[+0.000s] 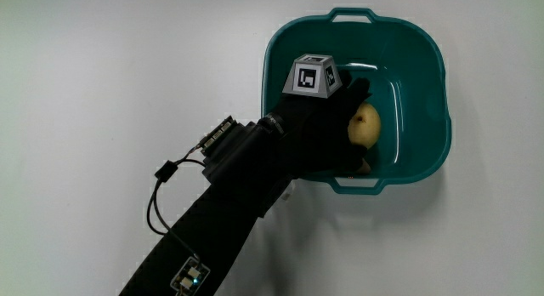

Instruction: Pick pear from plate

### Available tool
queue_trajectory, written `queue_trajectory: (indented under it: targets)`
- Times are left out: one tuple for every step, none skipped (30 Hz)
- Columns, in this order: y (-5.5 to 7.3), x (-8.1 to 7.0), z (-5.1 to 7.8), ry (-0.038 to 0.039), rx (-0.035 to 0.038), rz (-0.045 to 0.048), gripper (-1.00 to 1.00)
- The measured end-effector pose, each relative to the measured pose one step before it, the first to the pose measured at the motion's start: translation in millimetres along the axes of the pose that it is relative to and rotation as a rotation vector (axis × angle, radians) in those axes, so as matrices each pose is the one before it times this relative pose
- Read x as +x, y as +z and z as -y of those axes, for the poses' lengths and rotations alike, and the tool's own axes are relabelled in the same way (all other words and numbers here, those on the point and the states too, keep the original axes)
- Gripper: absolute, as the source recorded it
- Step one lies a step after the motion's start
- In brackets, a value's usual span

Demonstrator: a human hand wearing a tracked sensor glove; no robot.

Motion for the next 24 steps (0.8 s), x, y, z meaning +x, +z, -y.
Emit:
queue_trajectory:
  targets:
    - [-0.67, -0.12, -0.76, -0.00841, 0.00984, -0.0002, 0.0]
    - [-0.67, -0.03, -1.53, 0.00469, -0.01328, 0.00085, 0.0]
    - [-0.28, 0.3, 0.27, 0.00698, 0.00077, 0.00047, 0.0]
    - [-0.05, 0.16, 0.68, -0.00836, 0.00595, -0.00602, 0.0]
    - [-0.71, -0.36, -0.75, 0.00045, 0.00535, 0.00847, 0.0]
    - [-0.56, 0.4, -0.71, 0.00663, 0.00229, 0.0079, 0.0]
    - [0.43, 1.08, 0.98, -0.01685, 0.01926, -0.01277, 0.0]
    - [0.6, 0.88, 1.85, 0.00139, 0.00853, -0.00498, 0.04]
    - [-0.5, 0.17, -0.63, -0.00589, 0.00851, -0.00072, 0.07]
    - [-0.37, 0.01, -1.07, -0.00238, 0.01104, 0.00167, 0.11]
    - [0.48, 0.52, 1.56, -0.00111, 0.01169, 0.0046, 0.15]
    - [0.29, 0.37, 0.43, 0.00077, 0.01025, -0.00118, 0.19]
    - [0.09, 0.13, -0.85, 0.00093, 0.00906, -0.00214, 0.22]
    - [0.84, 0.61, 1.27, -0.0036, 0.01184, -0.00865, 0.26]
    - [-0.68, -0.67, -1.54, -0.00039, 0.00805, 0.00335, 0.3]
    - [0.87, 1.24, 2.4, -0.00225, -0.00273, -0.00595, 0.33]
    - [-0.91, -0.35, -1.0, 0.00583, 0.0036, 0.00641, 0.37]
    - [0.3, 0.01, 0.43, -0.00414, 0.01112, -0.00701, 0.41]
    - [0.54, 0.23, 1.12, -0.004, 0.01702, 0.00519, 0.44]
    - [0.08, 0.04, -0.09, -0.00233, 0.01032, -0.00417, 0.48]
    - [-0.05, -0.18, -0.14, -0.0072, 0.00624, -0.00026, 0.52]
    - [-1.45, -1.1, -1.81, -0.00163, 0.01314, 0.00961, 0.56]
    - [0.68, 0.47, 1.24, -0.00261, 0.0064, -0.00604, 0.59]
    - [0.55, 0.14, 0.77, -0.00314, 0.01086, -0.00537, 0.63]
